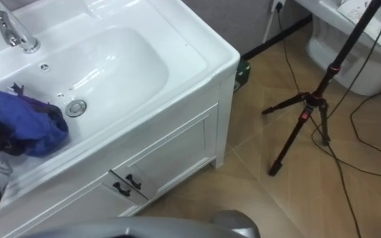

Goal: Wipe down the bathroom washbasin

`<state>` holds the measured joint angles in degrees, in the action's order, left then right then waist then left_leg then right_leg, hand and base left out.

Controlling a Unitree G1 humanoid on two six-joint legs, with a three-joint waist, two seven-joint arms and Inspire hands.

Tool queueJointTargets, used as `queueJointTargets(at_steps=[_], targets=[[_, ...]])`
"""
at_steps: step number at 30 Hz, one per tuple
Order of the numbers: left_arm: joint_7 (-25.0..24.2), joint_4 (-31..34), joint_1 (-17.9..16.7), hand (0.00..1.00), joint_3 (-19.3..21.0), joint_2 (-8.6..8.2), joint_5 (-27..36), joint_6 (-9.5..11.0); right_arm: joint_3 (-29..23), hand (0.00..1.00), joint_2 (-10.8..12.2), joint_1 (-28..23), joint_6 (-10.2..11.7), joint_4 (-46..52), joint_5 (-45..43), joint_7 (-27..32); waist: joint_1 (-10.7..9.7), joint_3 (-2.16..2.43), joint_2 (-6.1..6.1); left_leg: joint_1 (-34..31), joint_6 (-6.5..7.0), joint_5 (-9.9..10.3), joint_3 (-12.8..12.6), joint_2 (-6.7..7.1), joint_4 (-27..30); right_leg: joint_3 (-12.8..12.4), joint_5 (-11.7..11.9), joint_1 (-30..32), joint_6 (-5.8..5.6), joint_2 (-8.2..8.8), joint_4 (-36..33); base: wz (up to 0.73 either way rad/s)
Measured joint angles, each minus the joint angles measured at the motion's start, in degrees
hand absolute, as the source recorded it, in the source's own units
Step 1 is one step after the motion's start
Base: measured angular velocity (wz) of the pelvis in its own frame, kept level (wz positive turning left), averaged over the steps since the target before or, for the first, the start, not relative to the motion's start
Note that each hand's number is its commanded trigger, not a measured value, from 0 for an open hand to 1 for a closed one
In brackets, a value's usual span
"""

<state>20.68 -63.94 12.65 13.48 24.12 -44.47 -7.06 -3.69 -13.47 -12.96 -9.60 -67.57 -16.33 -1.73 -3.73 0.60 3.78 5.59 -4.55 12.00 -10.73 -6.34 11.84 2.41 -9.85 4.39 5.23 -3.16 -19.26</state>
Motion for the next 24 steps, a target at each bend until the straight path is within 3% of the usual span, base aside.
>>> queueJointTargets(at_steps=[2, 4, 9, 14, 17, 24], targets=[[0.1, 0.6, 0.0, 1.00, 0.1, 0.01, -0.1, 0.0, 0.0, 0.00, -0.2, 0.3, 0.1, 0.1, -0.2, 0.0, 1.0, 0.15, 0.26, -0.8, -0.08, 0.1, 0.5, -0.04, 1.5, 1.5, -0.4, 0.3, 0.41, 0.58, -0.9, 0.17], [0.2, 1.4, -0.2, 1.00, 0.2, 0.03, -0.2, 0.3, 0.0, 0.00, -0.3, 0.5, 0.1, 0.0, -0.2, 0.1, 1.1, -0.12, 0.82, -1.3, -0.09, 0.1, 1.8, -0.05, 2.4, 2.5, -0.7, -0.2, 0.56, 0.84, -0.9, 0.26], [1.4, 7.4, -4.6, 1.00, 1.8, 0.26, -1.7, 0.8, -0.1, 0.00, -1.5, 1.9, 0.5, 1.0, -0.8, -0.2, 2.6, 0.00, 1.16, -1.7, -0.11, 0.0, 2.5, 0.05, 4.0, 2.6, -2.8, 0.0, 0.54, 0.95, -2.9, 0.12], [1.5, 12.4, -6.6, 1.00, 2.1, 0.26, -2.9, 0.8, -0.1, 0.00, -2.8, 2.8, 1.5, 1.6, -0.7, -0.2, 4.3, 0.05, 1.33, -2.1, -0.36, -0.2, 3.0, 0.02, 4.6, 3.1, -3.4, 0.7, 1.38, 0.98, -3.8, 0.08], [1.7, 16.4, -8.7, 1.00, 2.1, 0.26, -3.4, 0.3, -0.1, 0.00, -2.7, 2.6, 2.2, 2.1, -0.7, -0.2, 4.2, 0.00, 1.27, -2.7, -0.31, -0.2, 3.5, 0.02, 5.1, 3.7, -3.7, 0.5, 1.68, 1.09, -3.8, 0.12], [3.8, 19.6, -8.8, 1.00, 2.1, 0.26, -3.5, -0.1, 0.0, 0.00, -2.5, 1.7, 2.9, 3.0, -0.7, -0.4, 3.8, -0.40, 0.40, -3.4, -0.33, -0.2, 3.8, 0.01, 5.4, 6.2, -4.3, -0.2, 1.90, 1.73, -3.6, 0.19]])
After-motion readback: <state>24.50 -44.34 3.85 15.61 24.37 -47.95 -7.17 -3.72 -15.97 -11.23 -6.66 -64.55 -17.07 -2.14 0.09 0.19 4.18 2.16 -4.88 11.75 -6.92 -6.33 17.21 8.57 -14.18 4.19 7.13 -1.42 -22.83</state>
